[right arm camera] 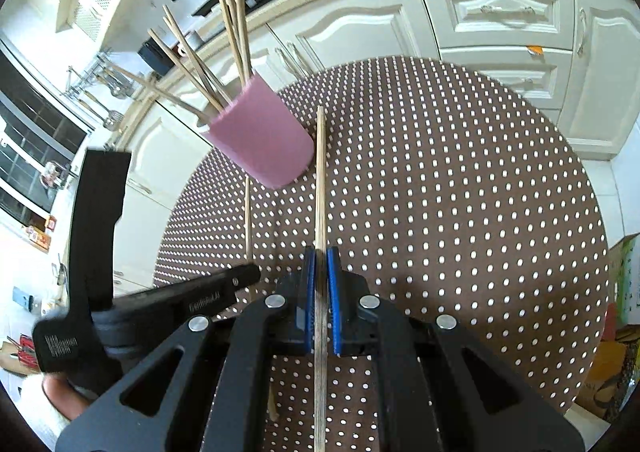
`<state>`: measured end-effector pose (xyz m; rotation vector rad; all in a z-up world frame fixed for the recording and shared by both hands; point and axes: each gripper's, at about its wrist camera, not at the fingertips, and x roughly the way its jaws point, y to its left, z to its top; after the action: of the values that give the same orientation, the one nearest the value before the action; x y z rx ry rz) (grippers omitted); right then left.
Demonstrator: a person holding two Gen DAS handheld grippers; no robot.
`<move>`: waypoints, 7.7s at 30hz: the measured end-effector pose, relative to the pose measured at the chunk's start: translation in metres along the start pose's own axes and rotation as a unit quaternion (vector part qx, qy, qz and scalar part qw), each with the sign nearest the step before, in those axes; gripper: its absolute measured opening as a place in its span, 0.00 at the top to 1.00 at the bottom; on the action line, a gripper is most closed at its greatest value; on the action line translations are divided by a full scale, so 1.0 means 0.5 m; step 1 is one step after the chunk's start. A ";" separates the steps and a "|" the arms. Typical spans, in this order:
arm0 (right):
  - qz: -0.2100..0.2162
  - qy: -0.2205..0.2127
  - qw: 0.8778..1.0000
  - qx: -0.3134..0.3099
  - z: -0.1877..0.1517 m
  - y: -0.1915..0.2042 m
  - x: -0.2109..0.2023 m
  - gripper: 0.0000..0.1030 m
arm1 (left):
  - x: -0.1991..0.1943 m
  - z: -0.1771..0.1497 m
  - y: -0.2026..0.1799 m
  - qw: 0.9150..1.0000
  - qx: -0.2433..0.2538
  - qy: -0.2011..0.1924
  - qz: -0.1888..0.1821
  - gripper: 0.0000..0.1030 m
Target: Organize utensils
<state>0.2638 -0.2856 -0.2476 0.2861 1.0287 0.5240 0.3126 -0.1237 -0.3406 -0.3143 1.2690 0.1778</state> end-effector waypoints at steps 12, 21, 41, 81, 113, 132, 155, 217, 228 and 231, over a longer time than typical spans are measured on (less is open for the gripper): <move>0.027 -0.072 0.996 -0.050 0.072 0.059 -0.078 0.95 | -0.140 -0.049 -0.010 0.995 -0.035 -0.089 -0.006 0.95; 0.042 -0.150 0.985 -0.073 0.164 0.130 -0.125 0.95 | -0.297 -0.011 0.071 0.987 -0.030 -0.158 -0.017 0.95; 0.018 -0.290 0.952 -0.100 0.299 0.244 -0.181 0.95 | -0.521 0.092 0.110 0.960 0.032 -0.272 -0.057 0.95; 0.037 -0.326 0.937 -0.121 0.259 0.162 0.101 0.95 | -0.270 0.192 0.147 0.972 0.076 -0.211 -0.074 0.95; -0.052 -0.196 0.974 -0.096 0.197 0.172 0.019 0.29 | -0.267 0.156 0.182 0.987 0.056 -0.129 -0.077 0.94; -0.103 -0.141 0.983 -0.053 0.106 0.204 -0.078 0.14 | -0.325 0.067 0.223 0.988 0.088 -0.124 -0.039 0.93; -0.109 -0.134 0.982 -0.076 -0.063 0.247 -0.213 0.09 | -0.434 -0.140 0.262 0.983 0.075 -0.159 -0.045 0.41; -0.080 -0.323 0.917 -0.218 -0.375 0.602 -0.844 0.09 | -1.124 -0.671 0.329 0.883 0.101 -0.458 -0.014 0.21; -0.083 -0.324 0.919 -0.208 -0.405 0.581 -0.868 0.09 | -1.148 -0.712 0.311 0.881 0.097 -0.463 -0.009 0.19; -0.080 -0.326 0.921 -0.199 -0.405 0.576 -0.876 0.09 | -1.151 -0.723 0.307 0.878 0.103 -0.468 -0.008 0.18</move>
<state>-0.1713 -0.2828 0.1080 0.0012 0.2792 0.4327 -0.2295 -0.0736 0.0943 -0.0270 0.3123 0.1477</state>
